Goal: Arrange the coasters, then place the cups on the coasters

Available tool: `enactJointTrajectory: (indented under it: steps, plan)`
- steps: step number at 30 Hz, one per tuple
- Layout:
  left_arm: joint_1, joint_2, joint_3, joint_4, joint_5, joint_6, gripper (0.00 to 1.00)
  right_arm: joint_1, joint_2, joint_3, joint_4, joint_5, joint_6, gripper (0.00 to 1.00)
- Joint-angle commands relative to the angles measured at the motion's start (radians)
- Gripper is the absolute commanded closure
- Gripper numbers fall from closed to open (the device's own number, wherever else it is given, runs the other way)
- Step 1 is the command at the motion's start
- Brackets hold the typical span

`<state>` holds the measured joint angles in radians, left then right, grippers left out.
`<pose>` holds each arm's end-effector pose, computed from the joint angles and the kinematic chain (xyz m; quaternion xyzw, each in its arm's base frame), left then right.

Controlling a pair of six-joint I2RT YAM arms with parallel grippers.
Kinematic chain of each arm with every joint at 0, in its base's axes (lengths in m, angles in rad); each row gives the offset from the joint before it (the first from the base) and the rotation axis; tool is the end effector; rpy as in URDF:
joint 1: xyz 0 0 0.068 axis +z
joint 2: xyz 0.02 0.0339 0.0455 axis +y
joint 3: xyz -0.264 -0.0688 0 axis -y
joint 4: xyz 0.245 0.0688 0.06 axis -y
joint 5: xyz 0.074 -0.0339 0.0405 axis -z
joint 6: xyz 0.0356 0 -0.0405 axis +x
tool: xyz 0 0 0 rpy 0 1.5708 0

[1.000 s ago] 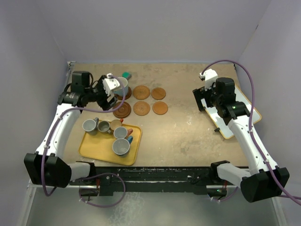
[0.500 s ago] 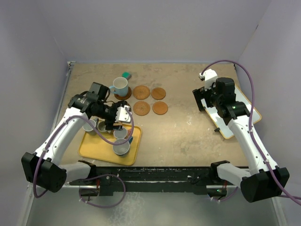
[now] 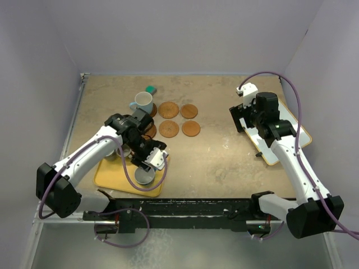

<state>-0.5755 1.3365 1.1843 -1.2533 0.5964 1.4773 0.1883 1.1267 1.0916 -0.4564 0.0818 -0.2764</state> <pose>0.1796 -0.1403 0.2904 0.8275 0.4726 -0.2291 0.1986 0.2462 0.0439 0.3516 -0.1769 0.8390 -0.0577 0.5114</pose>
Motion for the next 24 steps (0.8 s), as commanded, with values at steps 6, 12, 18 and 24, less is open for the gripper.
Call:
enactJointTrajectory:
  steps: [6, 12, 18, 24]
  plan:
    - [-0.135, 0.071, -0.017, -0.022, -0.091, 0.093, 0.41, -0.007, 0.028, -0.002, 0.039, 0.031, -0.021, 0.0]
    - [-0.214, 0.119, -0.045, -0.021, -0.176, 0.079, 0.48, -0.007, 0.044, -0.002, 0.039, 0.036, -0.024, 0.0]
    - [-0.26, 0.15, -0.062, -0.021, -0.197, 0.049, 0.57, -0.007, 0.045, -0.004, 0.039, 0.036, -0.029, 0.0]
    - [-0.292, 0.158, -0.081, -0.008, -0.18, 0.002, 0.66, -0.008, 0.043, -0.004, 0.039, 0.037, -0.032, 0.0]
